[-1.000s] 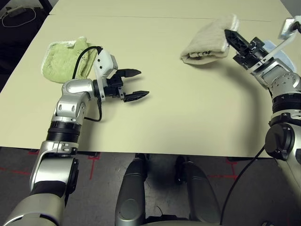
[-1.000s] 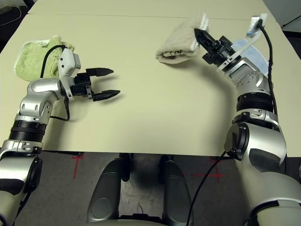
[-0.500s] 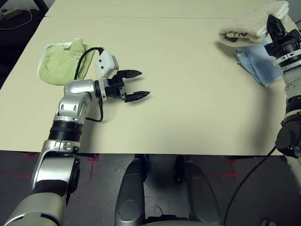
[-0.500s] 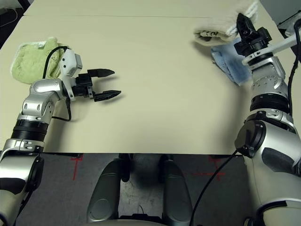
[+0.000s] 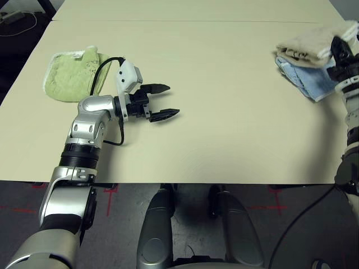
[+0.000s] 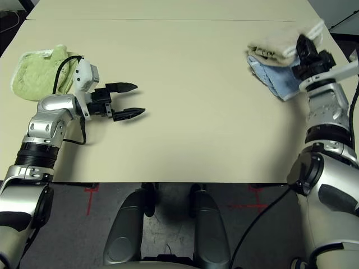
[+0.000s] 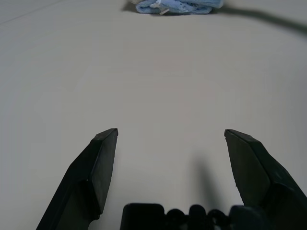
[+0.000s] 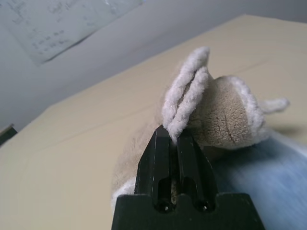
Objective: Fold the towel and set it aside.
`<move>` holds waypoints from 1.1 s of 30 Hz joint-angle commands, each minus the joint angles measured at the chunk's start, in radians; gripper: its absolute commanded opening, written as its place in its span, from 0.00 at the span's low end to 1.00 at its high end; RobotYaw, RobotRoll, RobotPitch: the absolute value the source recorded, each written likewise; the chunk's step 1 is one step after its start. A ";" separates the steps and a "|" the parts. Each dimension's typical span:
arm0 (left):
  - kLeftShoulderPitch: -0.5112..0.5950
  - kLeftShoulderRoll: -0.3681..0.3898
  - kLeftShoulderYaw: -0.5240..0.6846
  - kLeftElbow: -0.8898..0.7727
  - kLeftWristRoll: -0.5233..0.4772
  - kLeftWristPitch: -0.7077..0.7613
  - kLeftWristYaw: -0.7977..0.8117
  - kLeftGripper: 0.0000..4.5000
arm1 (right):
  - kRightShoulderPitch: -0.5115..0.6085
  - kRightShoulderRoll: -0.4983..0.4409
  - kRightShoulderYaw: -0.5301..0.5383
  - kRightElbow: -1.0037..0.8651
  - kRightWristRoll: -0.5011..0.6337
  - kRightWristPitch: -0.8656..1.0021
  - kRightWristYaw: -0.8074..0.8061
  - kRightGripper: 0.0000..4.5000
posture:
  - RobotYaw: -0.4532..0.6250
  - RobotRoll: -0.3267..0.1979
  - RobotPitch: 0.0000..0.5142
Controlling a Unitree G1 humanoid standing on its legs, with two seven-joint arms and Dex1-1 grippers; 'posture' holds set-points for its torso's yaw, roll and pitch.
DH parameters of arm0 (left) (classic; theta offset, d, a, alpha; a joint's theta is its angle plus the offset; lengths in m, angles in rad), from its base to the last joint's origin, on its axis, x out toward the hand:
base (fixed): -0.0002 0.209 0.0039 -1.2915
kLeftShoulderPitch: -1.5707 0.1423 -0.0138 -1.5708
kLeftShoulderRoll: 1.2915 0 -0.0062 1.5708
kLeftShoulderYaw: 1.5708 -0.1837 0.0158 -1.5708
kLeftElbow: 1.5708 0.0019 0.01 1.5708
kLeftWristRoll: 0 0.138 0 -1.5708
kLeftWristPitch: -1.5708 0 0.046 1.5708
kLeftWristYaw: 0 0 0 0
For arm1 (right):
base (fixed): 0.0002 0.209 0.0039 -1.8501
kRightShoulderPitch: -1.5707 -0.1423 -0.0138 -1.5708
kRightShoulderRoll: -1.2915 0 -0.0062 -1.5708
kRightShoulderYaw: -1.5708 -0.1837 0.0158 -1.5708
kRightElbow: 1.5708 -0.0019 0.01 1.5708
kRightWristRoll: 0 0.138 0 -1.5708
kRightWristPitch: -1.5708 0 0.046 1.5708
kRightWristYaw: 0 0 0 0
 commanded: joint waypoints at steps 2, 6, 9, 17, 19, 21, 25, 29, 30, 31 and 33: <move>0.005 -0.006 -0.015 -0.022 -0.005 0.016 -0.005 1.00 | 0.073 -0.005 -0.018 -0.058 0.016 0.022 -0.028 0.01 | 0.42 0.62 0.50; 0.008 -0.010 -0.014 -0.034 -0.008 0.028 -0.002 1.00 | 0.132 -0.006 -0.018 -0.120 0.023 0.060 -0.061 0.01 | 0.42 0.62 0.50; 0.007 -0.013 -0.014 -0.037 -0.010 0.034 0.000 1.00 | 0.162 -0.014 -0.007 -0.159 0.018 0.094 -0.078 0.01 | 0.42 0.62 0.50; 0.001 -0.023 -0.012 -0.027 -0.007 0.035 0.004 1.00 | 0.139 -0.020 0.003 -0.199 0.013 0.116 -0.093 0.44 | 0.42 0.62 0.50; 0.002 -0.024 -0.010 -0.029 -0.008 0.036 0.007 1.00 | 0.130 -0.031 -0.008 -0.204 0.021 0.103 -0.085 0.61 | 0.42 0.62 0.50; 0.005 -0.023 -0.009 -0.034 -0.010 0.037 0.008 1.00 | 0.129 -0.046 -0.016 -0.217 0.029 0.101 -0.073 0.78 | 0.42 0.62 0.50; 0.011 -0.019 -0.005 -0.040 -0.012 0.040 0.010 1.00 | 0.144 -0.100 -0.024 -0.237 0.042 0.131 -0.030 0.99 | 0.42 0.62 0.50; 0.008 -0.016 -0.002 -0.032 -0.011 0.038 0.011 1.00 | 0.203 -0.205 -0.020 -0.297 0.072 0.259 0.071 0.99 | 0.42 0.62 0.50; 0.006 -0.016 -0.001 -0.030 -0.010 0.038 0.012 1.00 | 0.211 -0.222 -0.020 -0.300 0.069 0.260 0.082 0.99 | 0.42 0.62 0.50; 0.005 -0.016 -0.001 -0.029 -0.010 0.037 0.013 1.00 | 0.215 -0.236 -0.018 -0.302 0.062 0.253 0.091 0.99 | 0.42 0.62 0.50; 0.004 -0.016 -0.001 -0.026 -0.010 0.036 0.014 1.00 | 0.218 -0.253 -0.003 -0.313 0.046 0.223 0.114 0.99 | 0.41 0.62 0.50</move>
